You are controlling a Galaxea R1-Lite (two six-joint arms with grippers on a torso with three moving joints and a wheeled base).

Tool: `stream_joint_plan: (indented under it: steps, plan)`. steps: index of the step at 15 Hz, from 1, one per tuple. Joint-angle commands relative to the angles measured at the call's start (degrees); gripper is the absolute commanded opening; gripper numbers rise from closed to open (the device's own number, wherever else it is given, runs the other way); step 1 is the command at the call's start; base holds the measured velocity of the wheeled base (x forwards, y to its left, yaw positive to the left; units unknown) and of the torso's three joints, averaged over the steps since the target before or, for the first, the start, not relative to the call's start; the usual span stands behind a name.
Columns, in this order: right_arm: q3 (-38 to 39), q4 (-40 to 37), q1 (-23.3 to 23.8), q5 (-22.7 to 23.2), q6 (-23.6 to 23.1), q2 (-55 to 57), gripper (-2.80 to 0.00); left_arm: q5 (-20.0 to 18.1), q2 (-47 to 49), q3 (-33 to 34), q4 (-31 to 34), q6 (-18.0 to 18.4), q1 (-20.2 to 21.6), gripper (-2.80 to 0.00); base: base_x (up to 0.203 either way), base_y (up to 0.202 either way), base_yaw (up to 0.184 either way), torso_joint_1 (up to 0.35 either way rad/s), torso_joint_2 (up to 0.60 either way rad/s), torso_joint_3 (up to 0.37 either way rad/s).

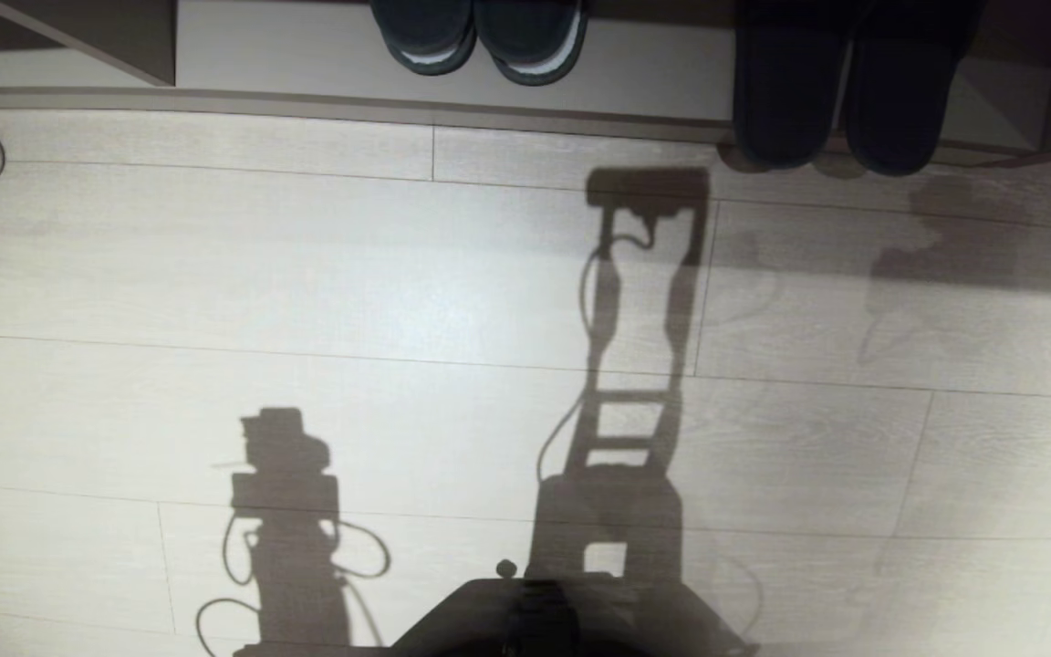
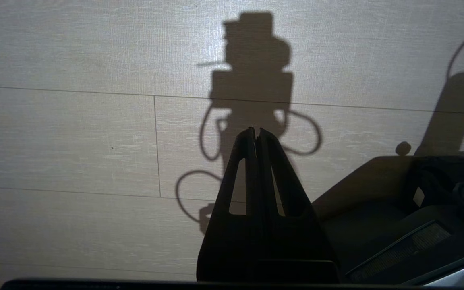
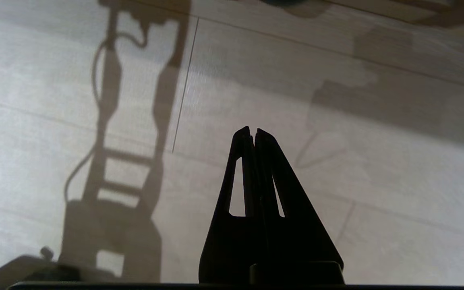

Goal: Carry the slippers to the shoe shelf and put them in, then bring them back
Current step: Pick up the slippers in the shoe cabinet

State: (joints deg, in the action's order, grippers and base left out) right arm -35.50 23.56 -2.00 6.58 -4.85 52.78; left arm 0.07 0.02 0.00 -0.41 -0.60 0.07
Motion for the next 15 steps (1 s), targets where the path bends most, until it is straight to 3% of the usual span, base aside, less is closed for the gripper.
stream_joint_plan:
  steps: [1, 2, 3, 6, 8, 13, 15]
  plan:
    - [-4.35, 4.97, -0.67, 0.44, -0.51, 18.88, -2.8, 0.01, -0.03, 0.0, -0.02, -0.02, -0.07, -2.8, 0.0, 0.0, 0.0, 0.0, 0.0, 0.0]
    - [-6.92, 7.99, -1.07, 0.7, -1.09, 24.75, -2.8, 0.01, -0.02, 0.0, -0.02, -0.02, -0.07, -2.8, 0.0, 0.0, 0.0, 0.0, 0.0, 0.0]
    - [-9.1, 11.35, -1.36, 0.86, -1.64, 29.05, 0.0, 0.01, -0.02, 0.0, -0.02, -0.02, -0.07, -2.8, 0.0, 0.0, 0.0, 0.0, 0.0, 0.0]
    - [-16.66, 26.4, -2.6, -2.21, -3.05, 39.48, 0.0, 0.01, -0.11, 0.0, -0.02, -0.02, 0.01, -2.8, 0.0, 0.0, 0.0, 0.0, 0.0, 0.0]
    - [-21.83, 32.21, -3.76, -4.48, -3.3, 42.46, 0.0, 0.01, -0.02, 0.0, -0.02, -0.02, 0.01, -2.8, 0.0, 0.0, 0.0, 0.0, 0.0, 0.0]
    - [-25.02, 31.23, -4.73, -4.54, -3.3, 40.94, 0.0, 0.01, -0.02, 0.0, -0.02, -0.02, 0.01, -2.8, 0.0, 0.0, 0.0, 0.0, 0.0, 0.0]
    - [-24.47, 26.74, -4.98, -3.95, -3.18, 37.99, 0.0, 0.01, -0.02, 0.0, -0.02, -0.02, 0.01, -2.8, 0.0, 0.0, 0.0, 0.0, 0.0, 0.0]
